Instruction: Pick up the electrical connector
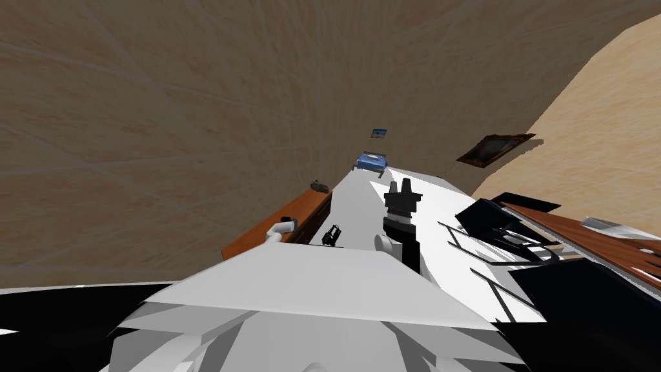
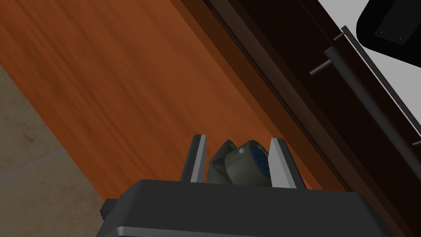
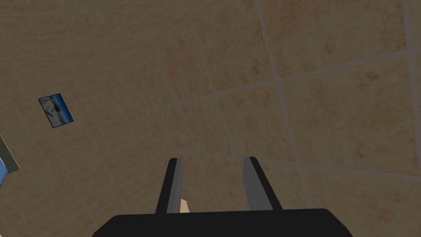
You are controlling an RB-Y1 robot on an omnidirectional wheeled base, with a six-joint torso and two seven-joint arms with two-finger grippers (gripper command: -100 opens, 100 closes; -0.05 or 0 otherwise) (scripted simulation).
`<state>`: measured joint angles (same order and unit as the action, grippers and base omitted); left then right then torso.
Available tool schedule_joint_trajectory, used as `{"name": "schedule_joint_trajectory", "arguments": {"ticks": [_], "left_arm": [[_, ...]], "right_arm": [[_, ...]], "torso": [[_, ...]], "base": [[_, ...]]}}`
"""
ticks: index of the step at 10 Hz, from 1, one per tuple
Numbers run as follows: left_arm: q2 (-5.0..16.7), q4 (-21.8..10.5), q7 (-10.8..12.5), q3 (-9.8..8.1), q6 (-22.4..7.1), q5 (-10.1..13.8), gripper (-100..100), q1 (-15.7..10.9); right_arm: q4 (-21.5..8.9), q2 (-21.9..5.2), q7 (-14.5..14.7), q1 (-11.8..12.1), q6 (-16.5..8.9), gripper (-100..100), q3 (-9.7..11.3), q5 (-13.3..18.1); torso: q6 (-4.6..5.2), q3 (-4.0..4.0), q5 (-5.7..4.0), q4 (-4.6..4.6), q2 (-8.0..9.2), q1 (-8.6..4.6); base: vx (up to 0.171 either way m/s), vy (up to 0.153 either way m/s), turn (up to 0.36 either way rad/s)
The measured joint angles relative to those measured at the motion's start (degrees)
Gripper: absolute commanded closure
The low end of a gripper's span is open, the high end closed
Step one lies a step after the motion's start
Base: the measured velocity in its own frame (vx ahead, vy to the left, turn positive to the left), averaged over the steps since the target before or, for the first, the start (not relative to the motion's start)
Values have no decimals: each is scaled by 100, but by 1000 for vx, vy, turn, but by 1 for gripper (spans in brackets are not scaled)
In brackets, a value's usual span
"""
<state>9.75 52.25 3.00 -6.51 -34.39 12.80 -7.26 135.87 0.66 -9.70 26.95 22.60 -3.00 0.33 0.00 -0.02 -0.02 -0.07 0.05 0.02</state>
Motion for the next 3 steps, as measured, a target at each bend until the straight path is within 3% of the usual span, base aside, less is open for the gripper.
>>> {"name": "schedule_joint_trajectory", "arguments": {"ticks": [2,3], "left_arm": [[38,274,16,-12,-248,3,100,35],[42,289,18,-13,-276,5,0,35]], "right_arm": [[0,0,0,0,0,0,0,0],[0,0,0,0,0,0,0,0]], "torso": [[0,6,0,1,11,-4],[1,2,1,-1,5,0]], "base": [[-39,-20,1],[0,0,0]]}}
